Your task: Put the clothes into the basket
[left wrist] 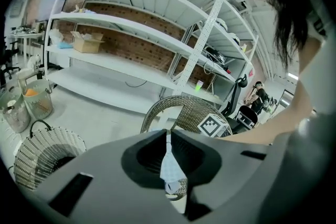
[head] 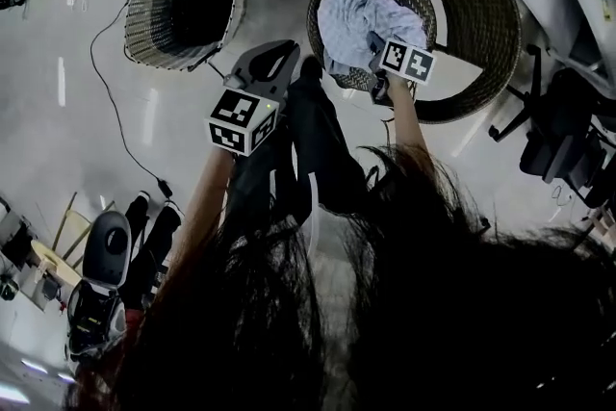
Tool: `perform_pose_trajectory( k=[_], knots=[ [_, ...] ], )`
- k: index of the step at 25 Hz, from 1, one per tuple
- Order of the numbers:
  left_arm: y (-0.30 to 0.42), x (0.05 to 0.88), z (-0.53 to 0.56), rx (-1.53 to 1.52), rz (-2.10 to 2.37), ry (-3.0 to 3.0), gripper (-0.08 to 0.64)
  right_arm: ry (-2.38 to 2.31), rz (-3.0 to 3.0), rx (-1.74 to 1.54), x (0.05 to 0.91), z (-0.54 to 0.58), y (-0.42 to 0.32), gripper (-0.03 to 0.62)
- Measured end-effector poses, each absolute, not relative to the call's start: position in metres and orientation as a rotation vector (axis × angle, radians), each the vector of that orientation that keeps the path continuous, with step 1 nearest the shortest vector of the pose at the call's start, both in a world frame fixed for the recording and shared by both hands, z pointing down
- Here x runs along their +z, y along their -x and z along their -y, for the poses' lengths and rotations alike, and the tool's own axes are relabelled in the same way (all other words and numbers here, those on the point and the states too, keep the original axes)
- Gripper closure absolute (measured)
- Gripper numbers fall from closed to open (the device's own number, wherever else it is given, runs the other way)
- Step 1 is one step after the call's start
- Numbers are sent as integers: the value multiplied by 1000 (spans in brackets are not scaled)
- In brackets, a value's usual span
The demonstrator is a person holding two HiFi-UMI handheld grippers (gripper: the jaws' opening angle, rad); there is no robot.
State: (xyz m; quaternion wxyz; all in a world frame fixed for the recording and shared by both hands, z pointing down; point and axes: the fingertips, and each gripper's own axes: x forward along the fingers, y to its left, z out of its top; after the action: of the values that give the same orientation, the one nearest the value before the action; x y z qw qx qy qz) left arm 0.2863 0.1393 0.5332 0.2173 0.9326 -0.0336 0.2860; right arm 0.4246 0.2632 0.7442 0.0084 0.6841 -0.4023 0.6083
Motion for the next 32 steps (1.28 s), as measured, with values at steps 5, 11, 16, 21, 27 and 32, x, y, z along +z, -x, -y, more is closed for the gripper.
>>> perform_pose_trajectory(
  k=[5,11,16,21,27,32],
  knots=[
    [-278,489,-134,706,106,-2638,535,-2338,1323,2043,681,-253,-425,525],
    [-255,449,-152,677,15,-2703,535,-2496,1366,2071,609,-248,-423,526],
    [-222,427,-161,667,-3,-2765,535,-2609,1455,1975,542,-249,-430,526],
    [-189,409,-151,590,78,-2762,535,-2728,1533,1889,483,-255,-435,528],
    [-160,384,-136,510,153,-2799,535,-2801,1641,1754,419,-254,-433,529],
    [-139,367,-131,459,189,-2817,535,-2814,1734,1594,366,-246,-428,529]
  ],
)
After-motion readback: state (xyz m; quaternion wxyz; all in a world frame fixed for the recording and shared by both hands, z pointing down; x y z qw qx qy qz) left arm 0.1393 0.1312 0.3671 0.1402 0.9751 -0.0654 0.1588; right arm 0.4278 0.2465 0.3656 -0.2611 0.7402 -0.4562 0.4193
